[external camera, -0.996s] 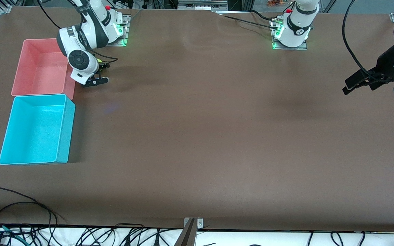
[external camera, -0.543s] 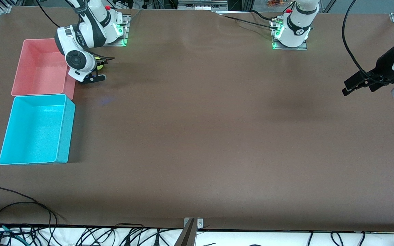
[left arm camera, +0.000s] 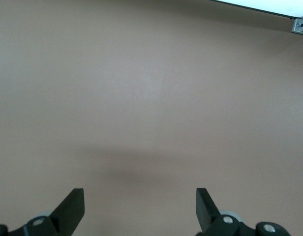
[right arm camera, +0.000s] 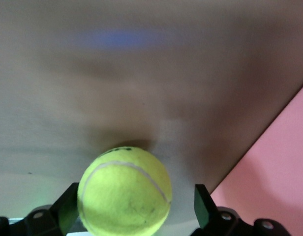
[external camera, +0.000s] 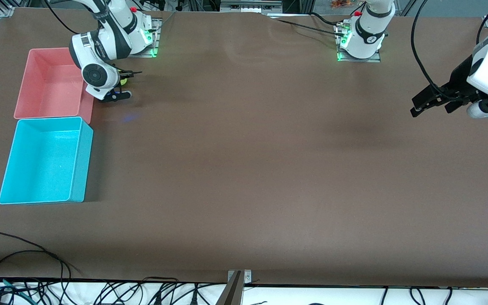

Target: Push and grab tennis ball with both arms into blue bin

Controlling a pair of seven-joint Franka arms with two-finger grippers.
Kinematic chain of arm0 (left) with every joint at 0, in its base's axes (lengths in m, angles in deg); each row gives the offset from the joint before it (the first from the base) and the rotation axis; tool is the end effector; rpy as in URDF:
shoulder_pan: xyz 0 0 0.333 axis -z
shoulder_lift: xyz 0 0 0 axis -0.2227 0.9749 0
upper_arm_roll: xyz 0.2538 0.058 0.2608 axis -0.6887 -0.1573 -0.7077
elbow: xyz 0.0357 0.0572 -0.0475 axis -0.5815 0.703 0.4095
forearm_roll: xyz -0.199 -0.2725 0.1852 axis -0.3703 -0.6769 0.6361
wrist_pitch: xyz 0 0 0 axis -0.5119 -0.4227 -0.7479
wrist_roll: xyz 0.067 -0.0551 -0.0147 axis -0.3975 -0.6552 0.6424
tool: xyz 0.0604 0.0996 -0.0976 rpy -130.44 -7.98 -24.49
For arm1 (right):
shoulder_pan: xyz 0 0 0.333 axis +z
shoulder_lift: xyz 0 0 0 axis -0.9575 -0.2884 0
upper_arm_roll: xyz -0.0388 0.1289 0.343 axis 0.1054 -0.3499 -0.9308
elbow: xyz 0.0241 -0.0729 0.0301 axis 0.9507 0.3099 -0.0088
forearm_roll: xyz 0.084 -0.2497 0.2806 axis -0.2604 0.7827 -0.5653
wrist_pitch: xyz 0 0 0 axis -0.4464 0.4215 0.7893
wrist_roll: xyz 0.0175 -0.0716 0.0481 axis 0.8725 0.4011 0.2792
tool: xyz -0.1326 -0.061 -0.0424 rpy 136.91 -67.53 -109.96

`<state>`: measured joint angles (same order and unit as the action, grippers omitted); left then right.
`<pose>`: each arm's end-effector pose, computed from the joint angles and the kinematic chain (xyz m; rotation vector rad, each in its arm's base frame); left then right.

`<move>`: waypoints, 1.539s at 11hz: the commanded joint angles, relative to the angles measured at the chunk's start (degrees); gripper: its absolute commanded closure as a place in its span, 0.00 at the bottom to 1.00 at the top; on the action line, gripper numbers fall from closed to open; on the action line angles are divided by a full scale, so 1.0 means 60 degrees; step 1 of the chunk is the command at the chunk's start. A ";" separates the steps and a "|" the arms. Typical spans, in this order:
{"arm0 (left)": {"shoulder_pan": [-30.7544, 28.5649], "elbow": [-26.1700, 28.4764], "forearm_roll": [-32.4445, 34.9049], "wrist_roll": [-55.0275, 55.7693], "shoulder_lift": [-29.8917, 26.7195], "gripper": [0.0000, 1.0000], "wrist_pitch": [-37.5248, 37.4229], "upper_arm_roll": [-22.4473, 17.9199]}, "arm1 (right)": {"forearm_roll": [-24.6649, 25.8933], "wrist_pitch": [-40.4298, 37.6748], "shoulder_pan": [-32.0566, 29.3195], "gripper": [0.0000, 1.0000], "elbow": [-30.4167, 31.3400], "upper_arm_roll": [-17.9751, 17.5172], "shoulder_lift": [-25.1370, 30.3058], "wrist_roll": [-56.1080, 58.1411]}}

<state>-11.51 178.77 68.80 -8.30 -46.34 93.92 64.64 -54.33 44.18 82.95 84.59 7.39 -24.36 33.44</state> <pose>0.5476 -0.0581 0.6217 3.0721 0.2731 0.0751 0.2714 -0.0016 0.1823 2.7752 0.3309 -0.8328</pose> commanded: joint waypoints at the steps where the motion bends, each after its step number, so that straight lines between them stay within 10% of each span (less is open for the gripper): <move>1: 0.2210 -0.1315 0.0623 0.0339 0.0671 0.00 -0.0742 -0.2167 | 0.0093 0.0508 -0.0051 0.00 0.0503 0.0260 0.0005 -0.0146; 3: 0.3180 -0.1360 0.0682 0.0280 0.0672 0.00 -0.0743 -0.3195 | 0.0092 0.0626 -0.0036 0.10 0.0503 0.0260 -0.0098 -0.0146; 6: 0.4118 -0.1345 0.0682 0.0295 0.0642 0.00 -0.0743 -0.4045 | 0.0063 0.0538 -0.0036 0.64 0.0430 0.0274 -0.0026 -0.0220; 13: 0.5411 -0.1302 0.0682 -0.0012 0.0584 0.00 -0.0757 -0.5279 | -0.0563 0.0041 0.0415 0.64 -0.1689 0.0026 0.0195 -0.0642; 17: 0.5572 -0.1214 0.0682 -0.1022 0.0598 0.00 -0.0845 -0.5221 | -0.1109 -0.3117 0.0666 0.64 -0.4090 -0.0400 0.0092 -0.0659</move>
<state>20.70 172.76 71.62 -11.42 -43.45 90.76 33.85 -59.69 35.11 85.85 67.87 5.23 -23.46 30.10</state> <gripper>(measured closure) 0.000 0.344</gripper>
